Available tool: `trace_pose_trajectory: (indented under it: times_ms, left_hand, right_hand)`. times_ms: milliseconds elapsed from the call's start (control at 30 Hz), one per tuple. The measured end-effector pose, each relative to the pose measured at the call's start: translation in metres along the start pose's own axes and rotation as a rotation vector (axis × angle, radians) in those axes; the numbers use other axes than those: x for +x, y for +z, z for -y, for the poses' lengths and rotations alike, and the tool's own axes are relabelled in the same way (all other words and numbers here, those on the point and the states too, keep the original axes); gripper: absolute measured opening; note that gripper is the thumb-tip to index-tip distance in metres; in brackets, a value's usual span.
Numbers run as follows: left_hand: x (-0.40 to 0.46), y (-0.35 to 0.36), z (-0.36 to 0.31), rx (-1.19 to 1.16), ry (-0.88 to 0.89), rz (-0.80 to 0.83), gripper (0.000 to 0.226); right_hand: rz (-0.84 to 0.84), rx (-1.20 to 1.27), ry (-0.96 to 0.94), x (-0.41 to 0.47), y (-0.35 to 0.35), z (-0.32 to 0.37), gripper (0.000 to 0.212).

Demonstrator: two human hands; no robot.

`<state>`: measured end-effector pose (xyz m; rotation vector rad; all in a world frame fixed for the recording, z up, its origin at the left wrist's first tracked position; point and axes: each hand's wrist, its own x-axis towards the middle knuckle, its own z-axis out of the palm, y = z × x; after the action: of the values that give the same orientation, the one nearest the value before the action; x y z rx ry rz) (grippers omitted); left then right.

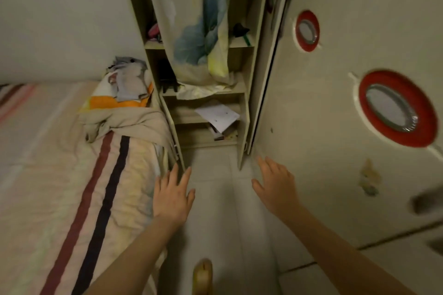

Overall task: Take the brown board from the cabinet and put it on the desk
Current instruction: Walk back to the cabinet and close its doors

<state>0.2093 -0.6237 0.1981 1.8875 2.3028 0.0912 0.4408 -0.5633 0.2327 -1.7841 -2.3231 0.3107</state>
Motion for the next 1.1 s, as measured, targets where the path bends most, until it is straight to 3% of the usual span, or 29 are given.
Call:
trace_pose_trajectory:
  times_ms: [200, 467, 800, 1100]
  left_hand:
    - [0.156, 0.007, 0.037, 0.051, -0.013, -0.010, 0.058]
    - [0.339, 0.034, 0.091, 0.036, -0.063, 0.133, 0.057]
    - [0.462, 0.118, 0.141, -0.062, -0.269, 0.244, 0.057]
    - [0.524, 0.171, 0.170, -0.028, -0.370, 0.272, 0.068]
  right_hand:
    - [0.044, -0.010, 0.061, 0.154, 0.032, -0.003, 0.060]
    - [0.173, -0.053, 0.157, 0.322, 0.088, -0.018, 0.059]
    - [0.327, -0.008, 0.169, 0.475, 0.194, -0.078, 0.066]
    - [0.365, -0.074, 0.236, 0.538, 0.259, -0.125, 0.075]
